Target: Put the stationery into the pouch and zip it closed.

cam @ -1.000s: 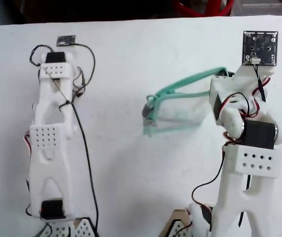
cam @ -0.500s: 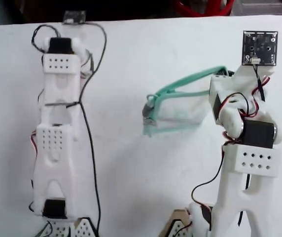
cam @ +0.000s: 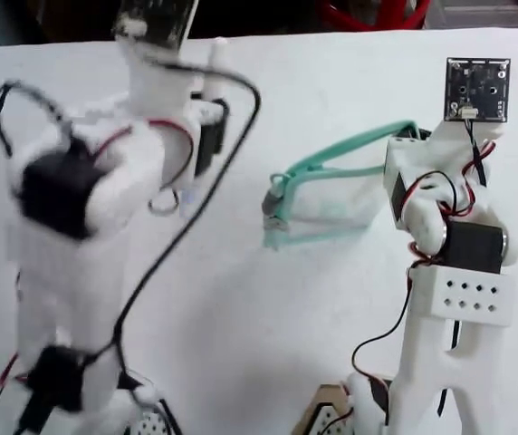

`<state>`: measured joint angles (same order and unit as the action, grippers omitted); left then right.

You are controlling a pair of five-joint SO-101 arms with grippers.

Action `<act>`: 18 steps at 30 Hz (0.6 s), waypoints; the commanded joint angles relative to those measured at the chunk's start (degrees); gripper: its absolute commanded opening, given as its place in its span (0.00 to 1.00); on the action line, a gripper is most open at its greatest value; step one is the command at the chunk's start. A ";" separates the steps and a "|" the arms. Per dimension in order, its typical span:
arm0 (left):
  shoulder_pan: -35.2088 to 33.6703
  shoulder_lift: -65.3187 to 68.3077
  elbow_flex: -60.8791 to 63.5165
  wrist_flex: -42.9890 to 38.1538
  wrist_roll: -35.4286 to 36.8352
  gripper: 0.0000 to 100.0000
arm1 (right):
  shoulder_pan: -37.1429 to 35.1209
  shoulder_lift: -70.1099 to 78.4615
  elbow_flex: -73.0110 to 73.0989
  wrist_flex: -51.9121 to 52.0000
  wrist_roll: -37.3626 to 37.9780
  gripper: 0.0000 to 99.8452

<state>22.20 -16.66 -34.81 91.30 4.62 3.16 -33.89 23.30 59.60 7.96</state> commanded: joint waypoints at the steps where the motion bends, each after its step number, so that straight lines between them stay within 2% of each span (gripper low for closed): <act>1: 7.87 -11.91 6.33 -14.86 0.44 0.02 | -1.98 1.98 2.73 0.48 -0.35 0.02; 5: 12.62 -15.78 18.29 -34.55 0.53 0.02 | -1.80 1.98 2.73 0.48 -0.35 0.02; 9: 16.40 -20.18 28.13 -43.69 0.53 0.02 | -1.80 1.98 2.73 0.48 -0.35 0.02; 13: 17.10 -24.31 37.45 -52.57 0.53 0.02 | -1.89 1.98 2.73 0.48 -0.35 0.02; 18: 17.19 -24.92 50.55 -70.68 0.44 0.02 | -1.89 1.98 2.73 0.40 -0.35 0.02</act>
<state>38.29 -40.48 10.81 31.69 4.62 3.16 -33.89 23.30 59.60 7.96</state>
